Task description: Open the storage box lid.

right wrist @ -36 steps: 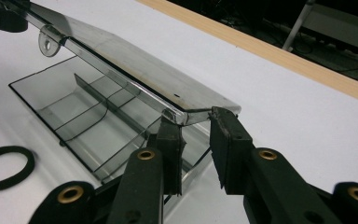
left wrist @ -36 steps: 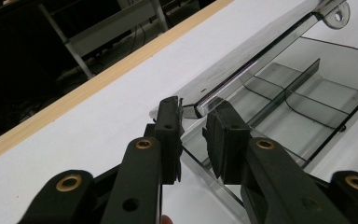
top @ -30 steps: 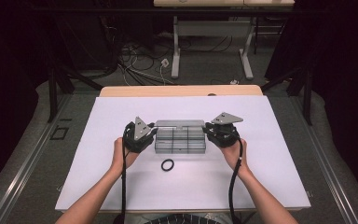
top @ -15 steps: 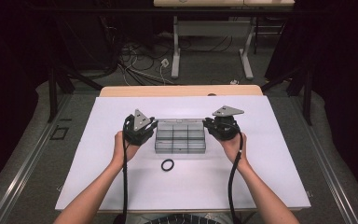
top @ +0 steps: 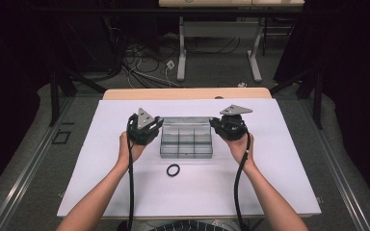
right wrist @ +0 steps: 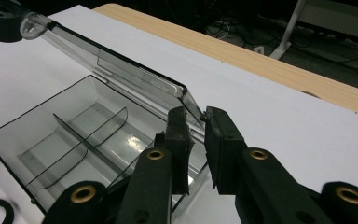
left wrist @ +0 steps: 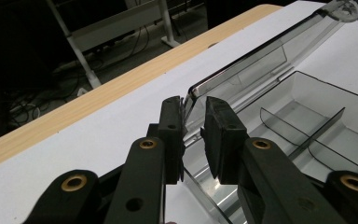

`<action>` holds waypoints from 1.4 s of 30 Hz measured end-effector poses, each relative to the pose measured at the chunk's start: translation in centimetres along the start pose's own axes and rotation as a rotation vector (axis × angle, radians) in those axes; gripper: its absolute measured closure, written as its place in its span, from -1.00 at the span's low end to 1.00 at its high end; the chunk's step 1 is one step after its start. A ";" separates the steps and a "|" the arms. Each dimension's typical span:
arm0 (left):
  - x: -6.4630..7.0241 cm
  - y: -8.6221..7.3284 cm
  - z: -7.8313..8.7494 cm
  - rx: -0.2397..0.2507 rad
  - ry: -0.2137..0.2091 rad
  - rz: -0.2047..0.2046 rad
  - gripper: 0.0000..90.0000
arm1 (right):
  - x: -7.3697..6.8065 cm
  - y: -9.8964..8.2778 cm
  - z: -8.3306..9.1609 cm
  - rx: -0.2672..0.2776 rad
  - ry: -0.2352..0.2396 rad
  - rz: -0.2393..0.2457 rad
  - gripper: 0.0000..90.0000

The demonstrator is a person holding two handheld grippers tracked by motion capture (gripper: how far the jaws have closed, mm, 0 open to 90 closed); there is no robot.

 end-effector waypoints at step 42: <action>-0.6 -0.9 -3.1 -0.037 0.038 0.038 0.70 | 1.8 -0.2 -2.3 0.012 -0.049 -0.100 0.80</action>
Point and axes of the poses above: each handheld gripper's, and its own axes: z roughly backward along the jaws, y roughly out of its top, x roughly to its right, the point moved 8 cm from there along -z, roughly forward along the jaws, and after that the axes turned 10 degrees about y, right-handed, at the moved point
